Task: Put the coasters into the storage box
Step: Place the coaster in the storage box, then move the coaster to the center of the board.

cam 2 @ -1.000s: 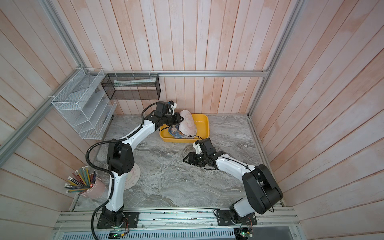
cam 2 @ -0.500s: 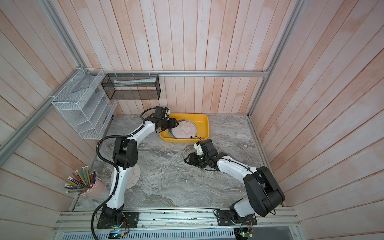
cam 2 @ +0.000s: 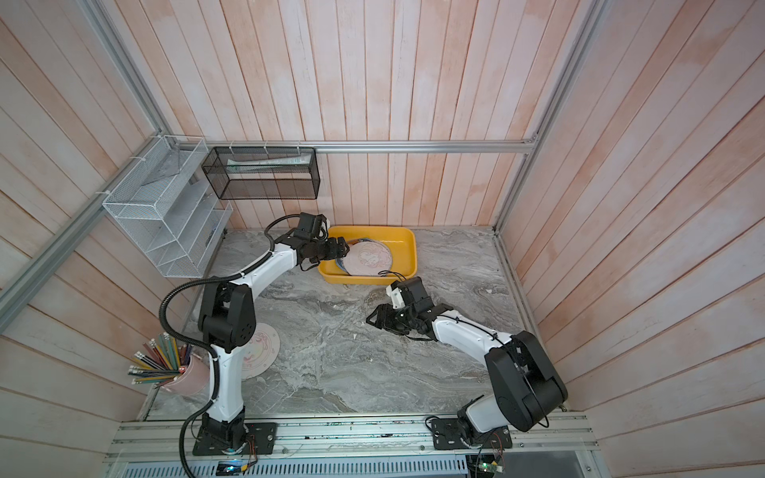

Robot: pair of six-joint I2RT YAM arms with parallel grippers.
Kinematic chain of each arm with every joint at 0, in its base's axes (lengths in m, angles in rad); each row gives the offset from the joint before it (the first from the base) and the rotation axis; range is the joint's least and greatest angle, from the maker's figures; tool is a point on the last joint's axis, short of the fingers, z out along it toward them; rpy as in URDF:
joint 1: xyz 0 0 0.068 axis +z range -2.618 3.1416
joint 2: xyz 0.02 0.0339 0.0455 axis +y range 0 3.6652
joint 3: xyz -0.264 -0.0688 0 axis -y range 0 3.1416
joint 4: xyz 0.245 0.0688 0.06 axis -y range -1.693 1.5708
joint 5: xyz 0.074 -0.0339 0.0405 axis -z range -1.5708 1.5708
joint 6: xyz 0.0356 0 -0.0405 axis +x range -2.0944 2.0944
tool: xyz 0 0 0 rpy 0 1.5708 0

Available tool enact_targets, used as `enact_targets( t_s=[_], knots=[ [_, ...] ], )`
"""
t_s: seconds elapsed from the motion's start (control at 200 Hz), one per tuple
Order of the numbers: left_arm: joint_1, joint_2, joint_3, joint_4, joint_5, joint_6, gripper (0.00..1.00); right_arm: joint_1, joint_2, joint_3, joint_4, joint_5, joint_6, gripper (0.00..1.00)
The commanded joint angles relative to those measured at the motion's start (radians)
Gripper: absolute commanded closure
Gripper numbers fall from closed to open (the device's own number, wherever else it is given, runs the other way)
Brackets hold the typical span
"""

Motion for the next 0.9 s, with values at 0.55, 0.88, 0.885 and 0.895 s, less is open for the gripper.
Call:
enact_targets(
  t_s=[0.55, 0.88, 0.885, 0.895],
  knots=[
    [0.269, -0.626, -0.752, -0.219, -0.395, -0.156, 0.09, 0.008, 0.025, 0.09, -0.034, -0.046, -0.054, 0.38],
    [0.477, -0.551, -0.79, -0.151, -0.449, -0.158, 0.27, 0.023, 0.041, 0.133, -0.048, -0.044, -0.063, 0.38],
    [0.479, -0.549, -0.79, -0.151, -0.449, -0.159, 0.27, 0.024, 0.04, 0.133, -0.049, -0.044, -0.063, 0.38],
    [0.483, -0.548, -0.791, -0.149, -0.451, -0.161, 0.27, 0.023, 0.04, 0.134, -0.049, -0.045, -0.063, 0.38]
  ],
)
